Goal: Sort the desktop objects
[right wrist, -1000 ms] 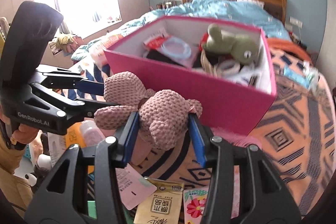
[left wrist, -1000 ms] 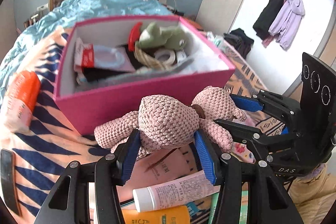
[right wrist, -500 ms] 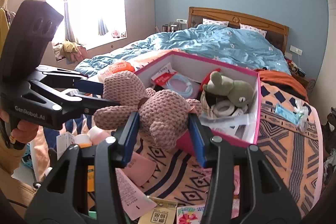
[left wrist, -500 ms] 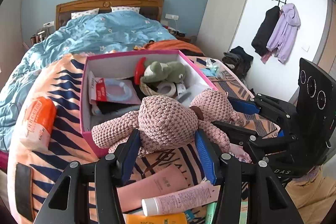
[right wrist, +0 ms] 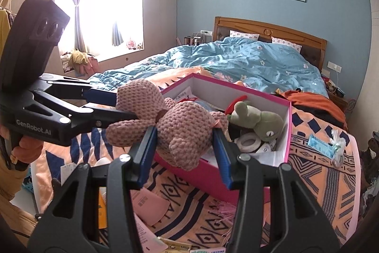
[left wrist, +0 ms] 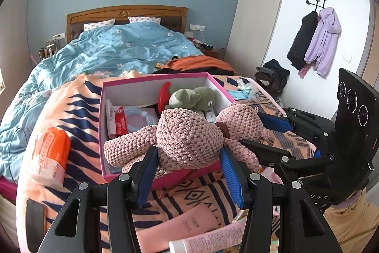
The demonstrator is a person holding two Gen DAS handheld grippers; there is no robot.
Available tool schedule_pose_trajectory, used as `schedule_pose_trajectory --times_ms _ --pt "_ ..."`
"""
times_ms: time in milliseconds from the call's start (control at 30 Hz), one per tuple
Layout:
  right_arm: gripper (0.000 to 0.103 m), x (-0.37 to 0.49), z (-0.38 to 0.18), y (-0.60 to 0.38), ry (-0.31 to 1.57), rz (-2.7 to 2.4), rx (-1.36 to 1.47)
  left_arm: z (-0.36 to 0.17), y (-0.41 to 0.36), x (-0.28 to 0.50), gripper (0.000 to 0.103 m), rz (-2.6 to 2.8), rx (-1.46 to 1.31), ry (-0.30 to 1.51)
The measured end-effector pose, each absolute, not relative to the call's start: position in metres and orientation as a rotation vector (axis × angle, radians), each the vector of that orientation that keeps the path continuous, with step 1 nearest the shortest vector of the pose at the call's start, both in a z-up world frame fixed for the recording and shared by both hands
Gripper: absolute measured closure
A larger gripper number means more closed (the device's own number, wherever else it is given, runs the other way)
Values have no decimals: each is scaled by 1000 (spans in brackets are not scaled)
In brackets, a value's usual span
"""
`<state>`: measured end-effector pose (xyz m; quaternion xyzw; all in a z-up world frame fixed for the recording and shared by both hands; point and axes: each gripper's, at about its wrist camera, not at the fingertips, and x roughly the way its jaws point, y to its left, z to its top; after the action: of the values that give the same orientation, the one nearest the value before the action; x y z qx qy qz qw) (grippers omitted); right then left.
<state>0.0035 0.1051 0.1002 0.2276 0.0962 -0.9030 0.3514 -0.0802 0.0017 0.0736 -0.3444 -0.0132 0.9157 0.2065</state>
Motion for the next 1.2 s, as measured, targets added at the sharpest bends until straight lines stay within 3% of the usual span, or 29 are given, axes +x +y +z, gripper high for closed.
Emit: schedule_pose_trajectory --times_ms 1200 --pt "53 -45 103 91 278 -2348 572 73 -2 -123 50 2604 -979 -51"
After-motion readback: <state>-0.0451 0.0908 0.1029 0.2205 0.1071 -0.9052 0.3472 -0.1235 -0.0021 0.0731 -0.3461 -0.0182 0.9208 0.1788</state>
